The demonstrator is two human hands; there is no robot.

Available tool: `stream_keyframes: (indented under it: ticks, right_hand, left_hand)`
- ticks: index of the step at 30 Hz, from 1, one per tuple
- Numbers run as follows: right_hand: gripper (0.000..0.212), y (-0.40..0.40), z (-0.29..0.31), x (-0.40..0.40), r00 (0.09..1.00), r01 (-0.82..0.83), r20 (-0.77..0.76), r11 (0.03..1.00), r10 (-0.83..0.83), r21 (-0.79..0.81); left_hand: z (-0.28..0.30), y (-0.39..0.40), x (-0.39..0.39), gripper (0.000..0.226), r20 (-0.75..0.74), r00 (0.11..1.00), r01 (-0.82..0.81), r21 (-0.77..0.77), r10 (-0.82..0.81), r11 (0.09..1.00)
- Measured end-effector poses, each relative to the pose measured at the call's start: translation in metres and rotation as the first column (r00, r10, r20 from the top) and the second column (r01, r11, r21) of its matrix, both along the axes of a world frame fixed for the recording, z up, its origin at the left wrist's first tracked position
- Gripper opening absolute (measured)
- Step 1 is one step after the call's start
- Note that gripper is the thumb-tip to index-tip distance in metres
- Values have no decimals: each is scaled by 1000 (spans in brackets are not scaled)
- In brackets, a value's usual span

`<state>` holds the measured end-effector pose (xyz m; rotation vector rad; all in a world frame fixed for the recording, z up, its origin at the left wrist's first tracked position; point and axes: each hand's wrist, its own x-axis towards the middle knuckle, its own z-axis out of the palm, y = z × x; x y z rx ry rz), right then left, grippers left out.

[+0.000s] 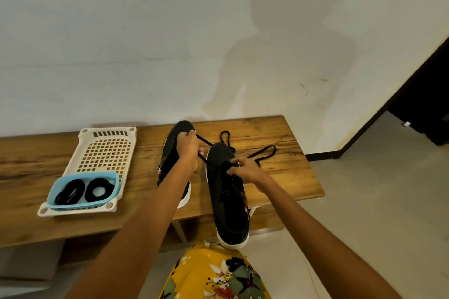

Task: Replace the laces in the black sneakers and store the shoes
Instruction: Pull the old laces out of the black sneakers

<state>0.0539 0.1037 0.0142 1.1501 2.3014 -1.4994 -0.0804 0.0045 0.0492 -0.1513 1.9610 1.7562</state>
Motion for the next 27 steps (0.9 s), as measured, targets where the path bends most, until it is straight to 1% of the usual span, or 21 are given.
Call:
stream_keyframes:
  ticks: [1,2,3,4,5,6,8,9,11,12,13,14,16,18,19,20,21,22,24,25,27]
  right_hand:
    - [51,-7,1,-5,995,-100,29,992,98,70]
    - [54,-13,0,-9,980,-195,83,962,183,192]
    - [55,-18,1,-13,962,-270,141,905,236,329]
    - [54,-22,0,-16,949,-312,179,837,258,448]
    - [51,-25,-1,-18,944,-331,197,784,266,525]
    - [46,-26,-1,-20,944,-329,196,756,264,566]
    - [31,-24,-1,-22,960,-278,150,731,237,623]
    - [25,-24,0,-22,965,-254,127,715,227,652]
    - [19,-23,-1,-23,963,-251,111,664,245,704]
    - [18,-23,-2,-23,959,-254,103,645,262,720]
    - [17,-23,-4,-21,963,-231,72,651,261,723]
    - [16,-21,-7,-20,973,-174,16,690,228,703]
    - [14,-15,-12,-17,988,13,-127,783,85,622]
    - [13,-8,-17,-15,969,200,-226,843,-96,499]
    - [14,-5,-21,-15,942,300,-263,871,-207,389]
    - [14,-4,-23,-14,897,404,-289,884,-333,236]
    - [15,-5,-25,-14,839,491,-300,870,-454,58]
    - [19,-7,-27,-14,790,540,-292,838,-538,-82]
    - [30,-9,-28,-11,745,566,-289,799,-601,-202]
    - [32,-9,-27,-9,738,560,-293,794,-607,-236]
    - [27,-9,-27,-4,778,484,-309,835,-547,-260]
  left_hand:
    - [1,-1,0,27,-67,998,0,-71,-5,997]
    - [2,-2,2,36,-142,989,28,-157,-51,987]
    - [4,-3,7,49,-220,966,75,-267,-137,961]
    - [3,-5,12,62,-284,924,130,-395,-255,909]
    - [3,-7,19,71,-326,862,179,-520,-388,835]
    - [0,-9,24,73,-346,786,211,-629,-513,748]
    - [-12,-13,29,67,-350,611,229,-780,-710,582]
    - [-19,-15,30,63,-329,521,260,-817,-787,514]
    - [-30,-15,29,57,-257,390,435,-794,-884,424]
    - [-32,-16,31,54,-224,371,539,-739,-901,406]
    - [-34,-16,33,53,-207,379,607,-680,-902,411]
    - [-35,-17,33,52,-207,405,631,-641,-891,436]
    - [-37,-16,32,50,-213,445,626,-621,-870,472]
    - [-37,-14,29,42,-208,433,618,-640,-877,457]
    - [-37,-13,28,38,-210,416,605,-662,-885,442]
    - [-37,-11,27,34,-214,400,585,-689,-891,428]
    - [-36,-10,28,32,-225,381,554,-721,-897,416]
    - [-36,-9,29,31,-243,357,509,-759,-902,406]
    - [-35,-6,32,26,-286,279,394,-836,-917,381]
    - [-33,-6,33,22,-310,231,334,-865,-922,374]
    - [-29,-4,34,17,-344,155,239,-896,-926,373]
